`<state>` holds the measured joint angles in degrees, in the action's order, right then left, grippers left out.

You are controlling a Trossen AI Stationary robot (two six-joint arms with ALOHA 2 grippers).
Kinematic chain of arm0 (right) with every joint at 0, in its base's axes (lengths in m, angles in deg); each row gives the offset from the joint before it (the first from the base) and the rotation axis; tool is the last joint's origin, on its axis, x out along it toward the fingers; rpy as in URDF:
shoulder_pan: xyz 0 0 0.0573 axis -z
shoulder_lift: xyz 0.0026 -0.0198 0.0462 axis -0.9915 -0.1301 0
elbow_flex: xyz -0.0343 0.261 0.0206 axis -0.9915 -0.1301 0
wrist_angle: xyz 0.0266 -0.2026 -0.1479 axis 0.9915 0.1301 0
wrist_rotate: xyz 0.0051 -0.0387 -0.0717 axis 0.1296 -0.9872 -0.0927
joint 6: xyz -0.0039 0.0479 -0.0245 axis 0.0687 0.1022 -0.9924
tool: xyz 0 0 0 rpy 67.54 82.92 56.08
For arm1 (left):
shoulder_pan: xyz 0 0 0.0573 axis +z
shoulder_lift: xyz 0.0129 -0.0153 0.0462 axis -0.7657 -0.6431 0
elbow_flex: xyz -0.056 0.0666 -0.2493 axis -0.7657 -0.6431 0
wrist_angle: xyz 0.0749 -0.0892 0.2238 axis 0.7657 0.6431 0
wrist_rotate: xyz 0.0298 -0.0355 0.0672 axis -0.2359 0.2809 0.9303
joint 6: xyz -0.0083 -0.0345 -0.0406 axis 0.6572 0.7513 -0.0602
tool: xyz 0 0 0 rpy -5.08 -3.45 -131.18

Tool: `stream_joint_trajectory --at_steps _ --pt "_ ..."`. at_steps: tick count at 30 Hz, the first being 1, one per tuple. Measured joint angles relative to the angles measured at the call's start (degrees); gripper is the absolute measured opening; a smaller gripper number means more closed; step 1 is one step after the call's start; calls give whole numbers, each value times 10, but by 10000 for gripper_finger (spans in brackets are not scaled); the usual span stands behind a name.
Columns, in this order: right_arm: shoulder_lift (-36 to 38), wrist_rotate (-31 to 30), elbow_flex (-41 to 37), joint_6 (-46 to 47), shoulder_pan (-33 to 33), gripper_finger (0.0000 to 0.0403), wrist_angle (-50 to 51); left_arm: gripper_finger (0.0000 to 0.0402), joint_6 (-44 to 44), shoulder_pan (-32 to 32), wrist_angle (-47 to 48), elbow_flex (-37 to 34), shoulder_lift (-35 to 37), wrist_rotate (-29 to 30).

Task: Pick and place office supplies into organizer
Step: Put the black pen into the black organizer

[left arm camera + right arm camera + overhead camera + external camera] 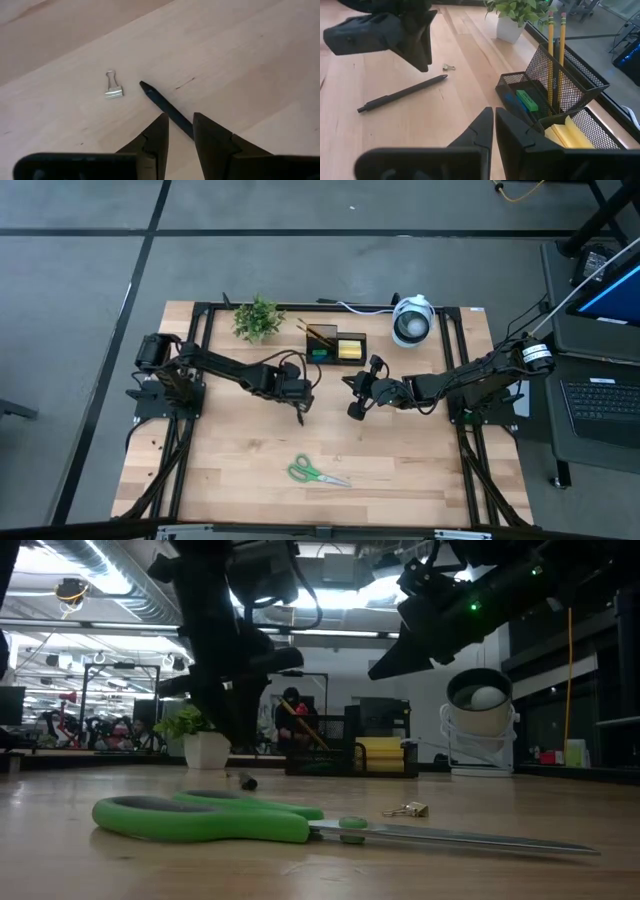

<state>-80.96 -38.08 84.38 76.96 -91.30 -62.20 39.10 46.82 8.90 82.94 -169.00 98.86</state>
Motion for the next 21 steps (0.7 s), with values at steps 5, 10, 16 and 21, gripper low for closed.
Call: stream_joint_trajectory --at_steps 5,10,16,21 --pt "0 0 0 0 0 26 0 84 16 0 -5 0 -17 1" --pt "0 0 0 0 0 26 0 84 36 0 -6 0 -45 -13" --pt "0 0 0 0 0 26 1 84 49 4 -36 1 -59 -13" --pt "0 0 0 0 0 26 1 84 49 5 -50 0 -59 -12"
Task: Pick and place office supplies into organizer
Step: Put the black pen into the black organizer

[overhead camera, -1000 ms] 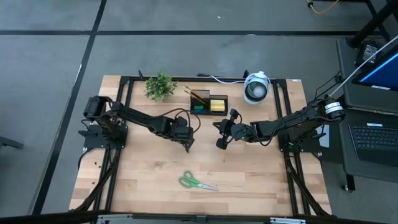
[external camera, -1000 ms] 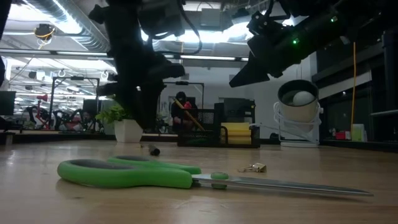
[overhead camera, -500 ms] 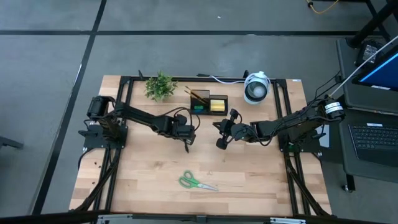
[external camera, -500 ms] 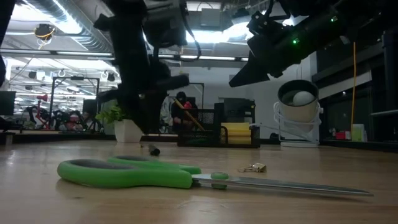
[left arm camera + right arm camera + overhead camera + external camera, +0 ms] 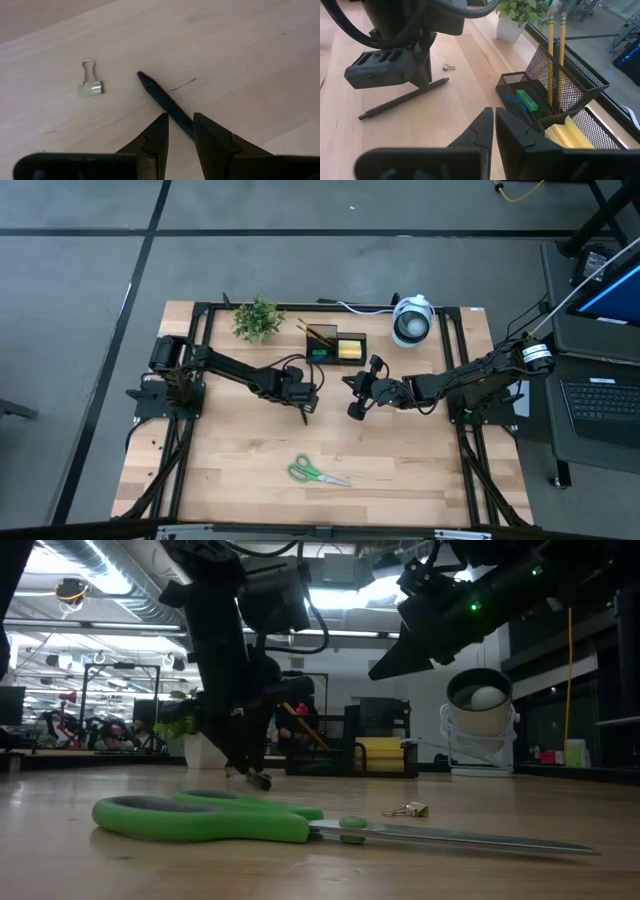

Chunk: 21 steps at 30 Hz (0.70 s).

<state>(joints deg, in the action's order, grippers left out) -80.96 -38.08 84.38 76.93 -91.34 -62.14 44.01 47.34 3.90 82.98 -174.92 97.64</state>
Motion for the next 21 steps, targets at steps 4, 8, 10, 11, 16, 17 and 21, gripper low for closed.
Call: stream_joint_trajectory --at_steps 4,8,10,11,16,17,21 --pt "0 0 0 0 0 26 0 84 2 2 1 0 0 2" --pt "0 0 0 0 0 26 0 84 5 1 1 0 0 2" --pt "0 0 0 0 0 26 0 84 6 2 1 0 -1 3" --pt "0 0 0 0 0 26 0 84 9 2 0 0 -3 3" --pt "0 0 0 1 0 26 0 84 21 13 -2 2 -19 -2" --pt "0 0 0 1 0 26 0 84 23 15 -3 2 -20 -7" --pt "0 0 0 1 0 26 0 84 29 17 -2 2 -23 -10"
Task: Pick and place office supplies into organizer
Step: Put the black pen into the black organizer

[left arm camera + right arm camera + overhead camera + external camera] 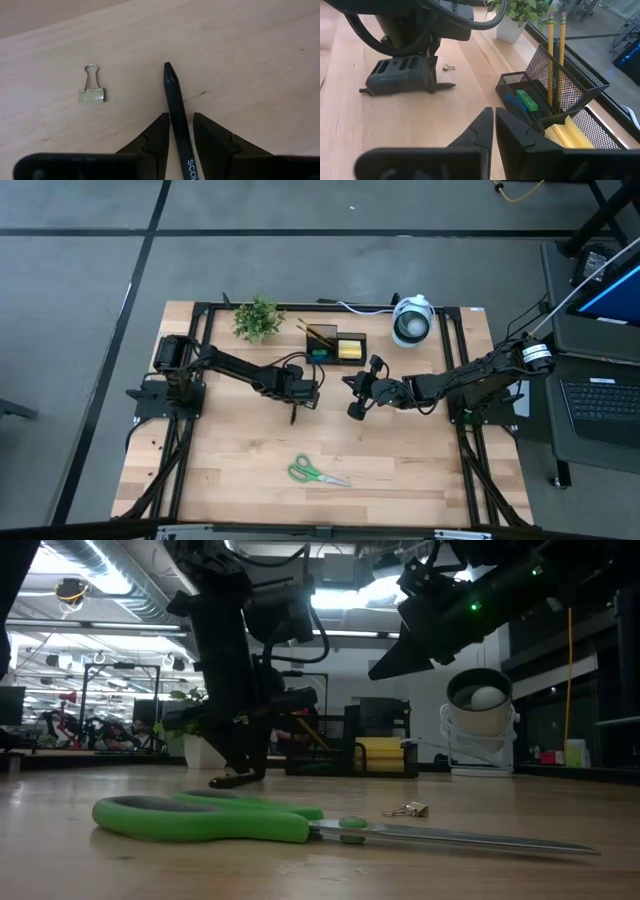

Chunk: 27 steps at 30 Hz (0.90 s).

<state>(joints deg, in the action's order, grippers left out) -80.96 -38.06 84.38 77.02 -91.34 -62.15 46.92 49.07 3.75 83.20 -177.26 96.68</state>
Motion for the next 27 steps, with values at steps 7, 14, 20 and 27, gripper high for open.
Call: stream_joint_trajectory --at_steps 7,14,20,27 --pt "0 0 0 0 0 26 0 84 -55 -2 6 -1 -1 -8" --pt "0 0 0 0 0 26 0 80 -174 -1 8 -1 -2 -36" --pt "0 0 0 0 0 26 1 52 -285 -1 6 -3 11 -46" --pt "0 0 0 -1 0 26 1 31 -355 -3 2 -4 28 -54"
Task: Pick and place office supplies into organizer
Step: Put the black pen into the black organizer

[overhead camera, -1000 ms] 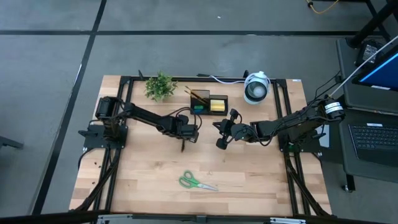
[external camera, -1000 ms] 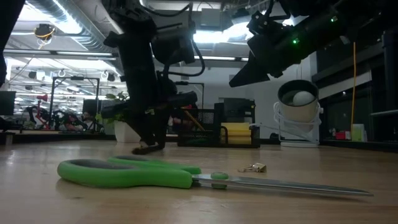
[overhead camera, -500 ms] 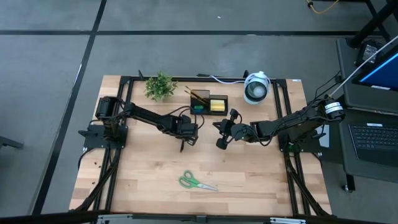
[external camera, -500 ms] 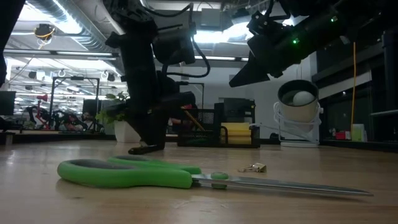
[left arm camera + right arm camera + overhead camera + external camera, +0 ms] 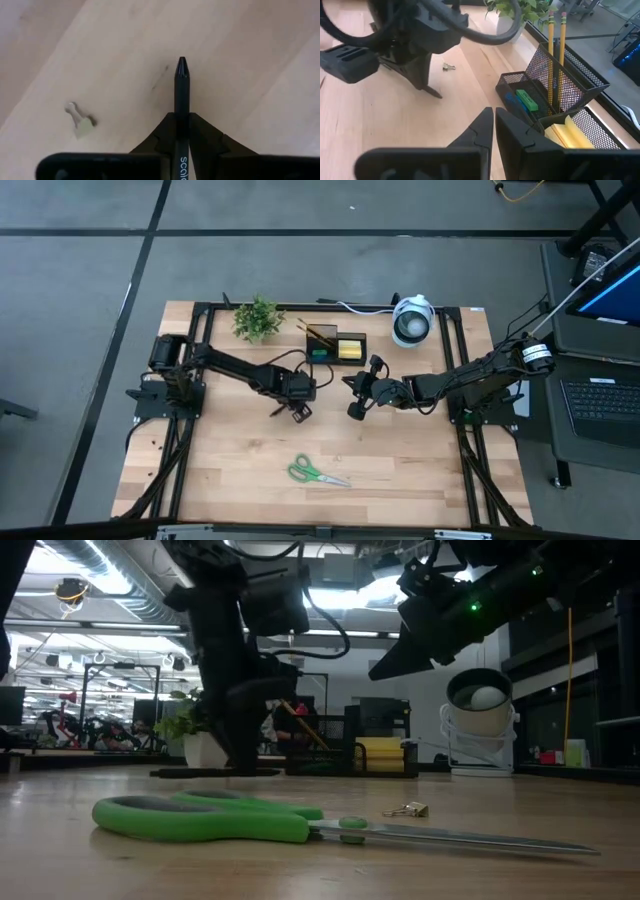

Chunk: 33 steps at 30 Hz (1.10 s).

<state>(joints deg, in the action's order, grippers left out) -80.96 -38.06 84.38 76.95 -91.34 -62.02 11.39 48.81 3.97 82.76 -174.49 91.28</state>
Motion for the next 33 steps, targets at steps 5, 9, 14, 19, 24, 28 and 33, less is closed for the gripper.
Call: stream_joint_trajectory --at_steps 5,9,14,19,24,28,33 --pt "0 0 0 0 0 26 0 37 -20 0 -12 0 2 7" --pt "0 0 0 0 0 26 0 33 -52 -3 -65 1 6 15" --pt "0 0 0 0 0 26 1 32 -125 -12 -132 2 15 40" --pt "0 0 0 0 0 26 -2 36 -179 -18 -156 2 40 109" --pt "0 0 0 0 0 26 -6 33 -253 -11 -212 2 70 139" --pt "0 0 0 0 0 26 -6 34 -308 10 -271 3 86 136" --pt "0 0 0 -1 0 26 -6 33 -349 43 -336 3 92 106"
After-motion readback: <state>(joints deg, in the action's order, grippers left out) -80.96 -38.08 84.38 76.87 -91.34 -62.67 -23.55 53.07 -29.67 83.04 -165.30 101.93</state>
